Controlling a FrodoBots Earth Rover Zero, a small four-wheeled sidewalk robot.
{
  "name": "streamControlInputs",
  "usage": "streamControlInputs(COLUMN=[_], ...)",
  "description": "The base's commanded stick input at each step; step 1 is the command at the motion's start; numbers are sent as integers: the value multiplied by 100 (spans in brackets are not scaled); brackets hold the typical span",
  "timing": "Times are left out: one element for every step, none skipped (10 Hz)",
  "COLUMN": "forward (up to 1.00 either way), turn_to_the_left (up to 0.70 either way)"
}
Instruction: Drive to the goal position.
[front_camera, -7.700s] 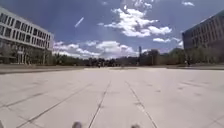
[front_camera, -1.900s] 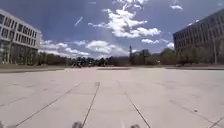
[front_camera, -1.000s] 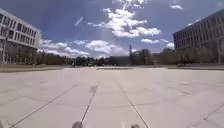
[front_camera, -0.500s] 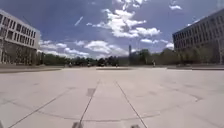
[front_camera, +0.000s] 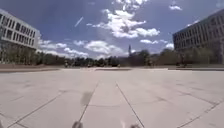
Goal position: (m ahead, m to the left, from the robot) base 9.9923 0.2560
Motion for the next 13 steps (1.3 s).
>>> streamControlInputs(forward=[70,70,70,70,70,70,70,70,70,70,70,70,70], turn_to_the_left=[0,0,0,0,0,0,0,0,0,0,0,0,0])
